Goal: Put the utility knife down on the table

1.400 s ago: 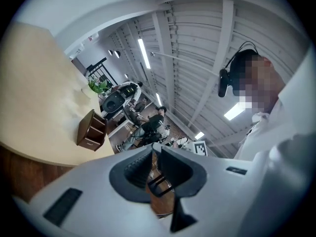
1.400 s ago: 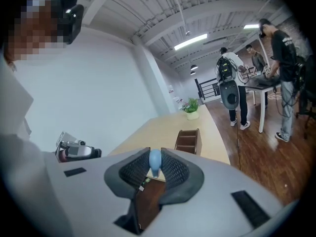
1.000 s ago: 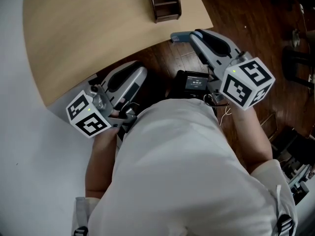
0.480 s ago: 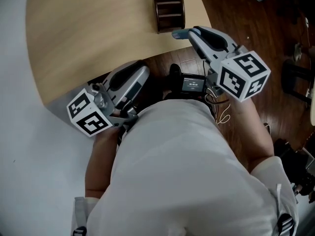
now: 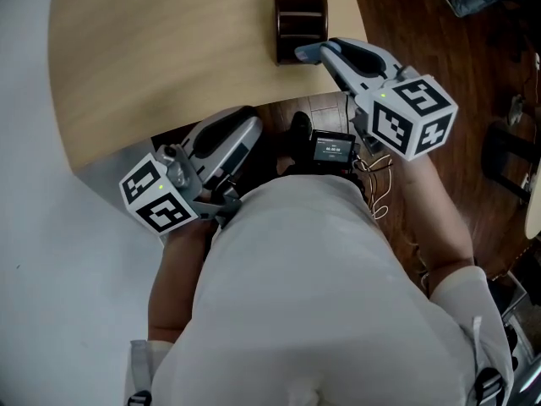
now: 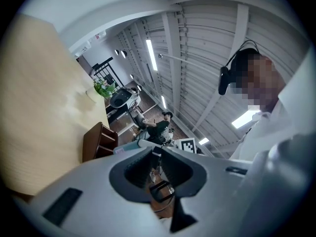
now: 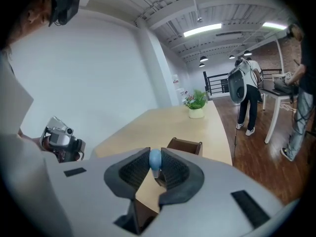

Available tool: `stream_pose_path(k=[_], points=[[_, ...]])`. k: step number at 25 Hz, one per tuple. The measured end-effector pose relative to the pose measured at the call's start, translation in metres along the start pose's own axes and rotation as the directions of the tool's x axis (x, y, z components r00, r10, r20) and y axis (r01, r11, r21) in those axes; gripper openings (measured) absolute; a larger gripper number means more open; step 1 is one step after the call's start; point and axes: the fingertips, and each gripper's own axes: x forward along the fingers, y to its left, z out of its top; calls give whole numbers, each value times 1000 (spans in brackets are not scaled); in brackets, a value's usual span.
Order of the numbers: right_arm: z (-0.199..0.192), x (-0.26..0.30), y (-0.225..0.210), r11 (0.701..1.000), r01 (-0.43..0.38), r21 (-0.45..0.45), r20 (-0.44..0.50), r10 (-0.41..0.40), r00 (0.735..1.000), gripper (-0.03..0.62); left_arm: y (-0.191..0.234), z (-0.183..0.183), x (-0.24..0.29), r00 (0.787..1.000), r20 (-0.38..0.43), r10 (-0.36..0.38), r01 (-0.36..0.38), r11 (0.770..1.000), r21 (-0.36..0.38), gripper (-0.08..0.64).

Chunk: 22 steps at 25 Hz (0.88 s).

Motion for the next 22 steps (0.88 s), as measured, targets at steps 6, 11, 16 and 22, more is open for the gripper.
stream_pose_path(k=[6,11,16,22], points=[[-11,25,-6,996,12,-85,-57,-17,998,71,-1,3,1,1000,0,12,-12,1000,-6,54],[-32,51,-14,971,37,-236,-139,-71,988,71,-2,1,2,1000,-16,1,-1,1000,-12,54],[-44,66,-17,924,45,-379,-175,-119,977,71,-3,0,3,999,-34,-8,7,1000,-17,54],[-56,71,-18,881,51,-471,-199,-162,966,71,-4,0,3,999,-49,-18,17,1000,-19,54]])
